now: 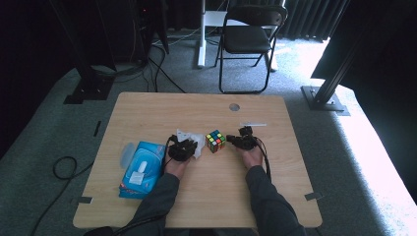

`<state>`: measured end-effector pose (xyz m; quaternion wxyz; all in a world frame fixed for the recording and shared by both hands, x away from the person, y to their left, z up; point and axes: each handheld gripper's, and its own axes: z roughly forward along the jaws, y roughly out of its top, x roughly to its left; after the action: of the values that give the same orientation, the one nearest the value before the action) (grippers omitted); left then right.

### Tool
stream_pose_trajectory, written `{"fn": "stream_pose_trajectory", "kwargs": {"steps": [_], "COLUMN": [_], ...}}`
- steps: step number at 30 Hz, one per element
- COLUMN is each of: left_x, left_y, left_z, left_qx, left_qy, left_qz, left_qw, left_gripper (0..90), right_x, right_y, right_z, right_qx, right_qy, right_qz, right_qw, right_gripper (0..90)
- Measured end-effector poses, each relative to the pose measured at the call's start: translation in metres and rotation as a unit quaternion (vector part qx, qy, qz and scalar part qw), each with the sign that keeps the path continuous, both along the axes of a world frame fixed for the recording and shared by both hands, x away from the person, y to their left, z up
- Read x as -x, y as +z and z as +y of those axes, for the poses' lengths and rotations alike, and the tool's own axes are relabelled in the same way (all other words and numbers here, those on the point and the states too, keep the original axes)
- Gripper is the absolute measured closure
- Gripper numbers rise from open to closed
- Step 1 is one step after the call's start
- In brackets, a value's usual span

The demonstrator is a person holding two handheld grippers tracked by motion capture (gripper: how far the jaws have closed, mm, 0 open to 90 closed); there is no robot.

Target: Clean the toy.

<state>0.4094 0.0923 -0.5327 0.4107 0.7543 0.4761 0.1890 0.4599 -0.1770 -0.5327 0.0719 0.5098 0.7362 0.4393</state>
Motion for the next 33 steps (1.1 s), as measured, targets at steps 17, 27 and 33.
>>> {"fn": "stream_pose_trajectory", "kwargs": {"steps": [17, 27, 33], "left_x": [0.0, 0.0, 0.0], "left_y": [0.001, 0.002, 0.002], "left_z": [0.0, 0.0, 0.001], "left_qx": [0.001, -0.001, -0.001], "left_qy": [0.0, -0.001, -0.001], "left_qz": [-0.001, 0.0, -0.001], "left_qw": [1.0, 1.0, 1.0], "left_gripper": [78.2, 78.2, 78.2], "right_x": [0.007, 0.003, -0.002], "right_y": [0.024, 0.021, 0.016], "right_z": [0.024, 0.018, 0.008], "right_qx": [0.003, -0.044, -0.091], "right_qy": [0.028, 0.024, 0.006], "right_qz": [-0.048, -0.007, 0.019], "right_qw": [0.9985, 0.9987, 0.9957], "right_gripper": [63.9, 70.2, 70.2]}}
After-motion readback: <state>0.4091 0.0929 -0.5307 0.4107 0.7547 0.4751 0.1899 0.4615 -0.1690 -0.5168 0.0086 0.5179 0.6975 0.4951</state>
